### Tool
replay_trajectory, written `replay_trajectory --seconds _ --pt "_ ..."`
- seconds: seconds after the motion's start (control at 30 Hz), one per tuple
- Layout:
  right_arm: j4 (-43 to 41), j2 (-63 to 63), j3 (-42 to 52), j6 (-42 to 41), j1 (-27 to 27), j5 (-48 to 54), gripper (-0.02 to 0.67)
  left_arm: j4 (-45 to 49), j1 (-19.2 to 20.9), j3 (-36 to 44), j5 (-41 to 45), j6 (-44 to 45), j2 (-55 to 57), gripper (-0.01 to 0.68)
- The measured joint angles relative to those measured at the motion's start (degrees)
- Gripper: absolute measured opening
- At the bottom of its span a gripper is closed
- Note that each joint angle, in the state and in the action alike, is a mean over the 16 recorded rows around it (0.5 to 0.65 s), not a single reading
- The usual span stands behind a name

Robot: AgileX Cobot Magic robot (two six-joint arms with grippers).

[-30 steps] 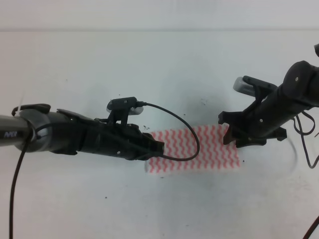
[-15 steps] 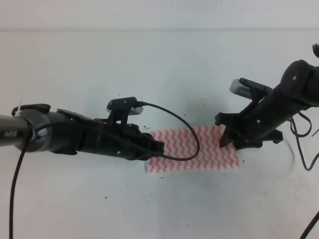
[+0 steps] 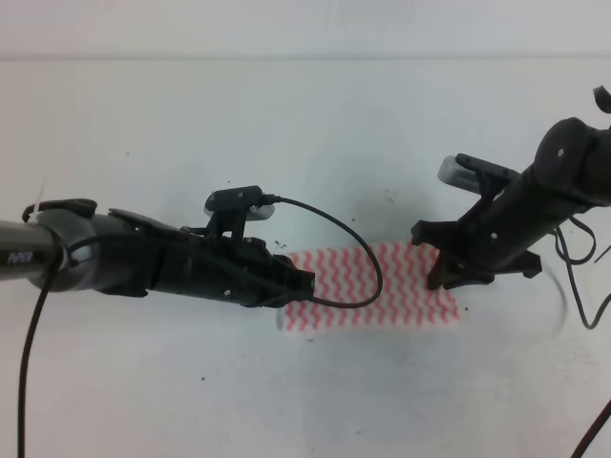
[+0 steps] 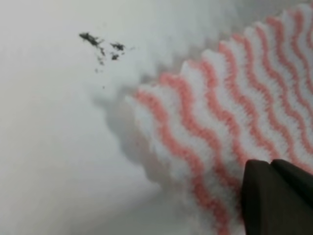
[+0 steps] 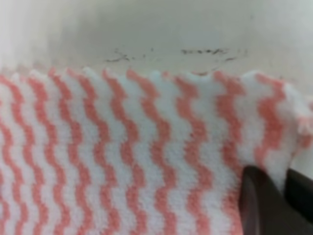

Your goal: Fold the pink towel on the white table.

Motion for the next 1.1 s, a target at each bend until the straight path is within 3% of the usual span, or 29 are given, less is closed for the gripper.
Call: replay_trajectory --seconds 0.33,0.7,1.1 --pt "3.4 -1.2 -4.5 -2.1 0.3 2.4 -0.015 0.3 0.0 0.0 0.1 -0.1 0.0 -0.004" --pt "9.6 -2.1 -7.4 -5.7 3.6 1.8 -0.017 0.8 0.0 0.0 0.3 -0.1 0.0 -0.004" --pt "10.1 -2.0 -7.5 -6.0 6.4 -0.4 -0.015 1.2 0.0 -0.6 1.0 0.3 -1.5 -0.004"
